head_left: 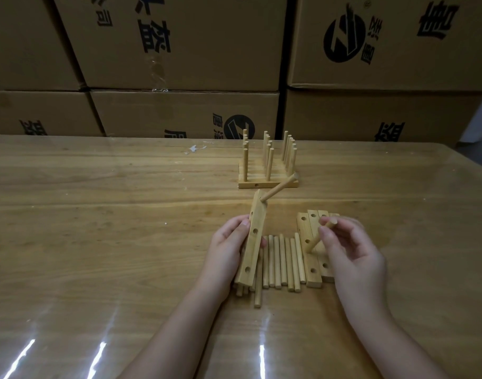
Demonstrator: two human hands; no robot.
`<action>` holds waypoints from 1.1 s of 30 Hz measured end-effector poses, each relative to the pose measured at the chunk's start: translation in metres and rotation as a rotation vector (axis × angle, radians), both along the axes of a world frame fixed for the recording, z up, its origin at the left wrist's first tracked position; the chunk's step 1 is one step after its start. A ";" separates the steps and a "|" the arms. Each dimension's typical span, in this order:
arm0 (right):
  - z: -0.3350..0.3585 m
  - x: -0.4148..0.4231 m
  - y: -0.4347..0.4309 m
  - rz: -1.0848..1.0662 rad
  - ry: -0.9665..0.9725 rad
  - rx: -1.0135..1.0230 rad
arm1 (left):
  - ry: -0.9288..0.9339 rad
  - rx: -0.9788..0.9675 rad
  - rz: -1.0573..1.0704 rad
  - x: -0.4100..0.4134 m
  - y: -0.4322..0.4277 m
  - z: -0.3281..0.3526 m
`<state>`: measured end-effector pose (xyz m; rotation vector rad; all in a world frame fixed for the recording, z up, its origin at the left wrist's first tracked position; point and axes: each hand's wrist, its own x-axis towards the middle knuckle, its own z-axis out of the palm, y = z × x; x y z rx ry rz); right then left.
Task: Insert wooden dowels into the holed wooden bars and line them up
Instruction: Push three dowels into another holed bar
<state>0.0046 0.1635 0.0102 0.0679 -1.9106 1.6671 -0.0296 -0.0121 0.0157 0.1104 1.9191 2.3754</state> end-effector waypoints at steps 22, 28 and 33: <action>-0.001 0.002 -0.006 -0.043 0.219 0.809 | 0.056 0.005 0.019 -0.003 0.000 -0.006; 0.000 0.003 -0.007 -0.039 0.173 0.759 | 0.051 -0.005 0.002 -0.006 -0.002 -0.009; -0.001 0.002 -0.007 -0.056 0.147 0.713 | 0.074 -0.026 -0.020 -0.006 -0.003 -0.011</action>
